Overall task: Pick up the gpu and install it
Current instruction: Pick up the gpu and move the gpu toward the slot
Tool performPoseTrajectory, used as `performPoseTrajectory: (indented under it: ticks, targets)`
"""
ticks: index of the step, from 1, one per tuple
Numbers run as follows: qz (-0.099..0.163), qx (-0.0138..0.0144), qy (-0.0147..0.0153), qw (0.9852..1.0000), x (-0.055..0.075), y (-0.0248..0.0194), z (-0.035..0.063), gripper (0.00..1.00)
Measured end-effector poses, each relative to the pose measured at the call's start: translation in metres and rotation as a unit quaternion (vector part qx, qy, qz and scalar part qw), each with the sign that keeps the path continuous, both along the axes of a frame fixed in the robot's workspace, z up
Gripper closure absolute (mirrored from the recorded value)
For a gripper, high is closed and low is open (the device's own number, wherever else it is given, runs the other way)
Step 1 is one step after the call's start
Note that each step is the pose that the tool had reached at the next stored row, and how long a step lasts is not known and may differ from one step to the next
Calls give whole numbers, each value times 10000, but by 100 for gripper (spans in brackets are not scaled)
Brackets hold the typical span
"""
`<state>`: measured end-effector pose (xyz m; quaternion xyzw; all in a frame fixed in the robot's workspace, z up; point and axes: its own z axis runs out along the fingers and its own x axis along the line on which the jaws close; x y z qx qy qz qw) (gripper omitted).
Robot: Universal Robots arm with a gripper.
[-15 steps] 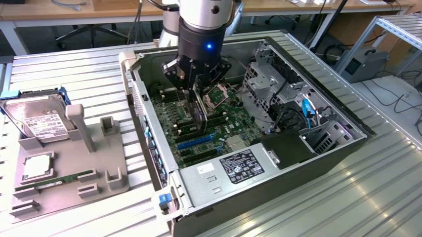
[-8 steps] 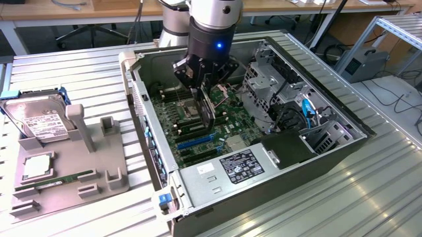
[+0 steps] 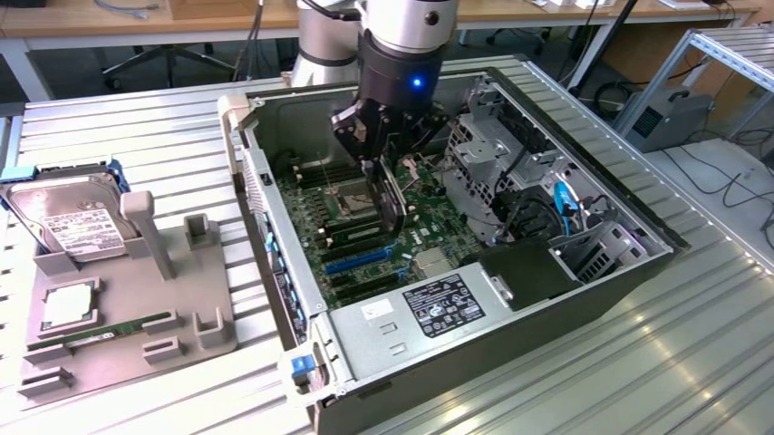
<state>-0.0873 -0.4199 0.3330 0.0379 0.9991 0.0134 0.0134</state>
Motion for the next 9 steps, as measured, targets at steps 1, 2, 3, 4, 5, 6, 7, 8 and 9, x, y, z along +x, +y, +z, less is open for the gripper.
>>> performPoseTrajectory:
  ticks: [1,2,3,4,5,6,7,8,9]
  targets:
    - [0,0,0,10000,15,0,0,73]
    - [0,0,0,10000,32,0,-1,73]
    - [0,-1,0,10000,48,0,-2,73]
    - [-1,-1,0,10000,62,0,-2,73]
    - [0,0,0,10000,79,0,-3,73]
    - [0,-1,0,10000,94,0,-3,73]
    - [0,-1,0,10000,105,0,-3,73]
    - [0,-1,0,10000,116,0,-4,73]
    - [0,-1,0,10000,126,0,-4,73]
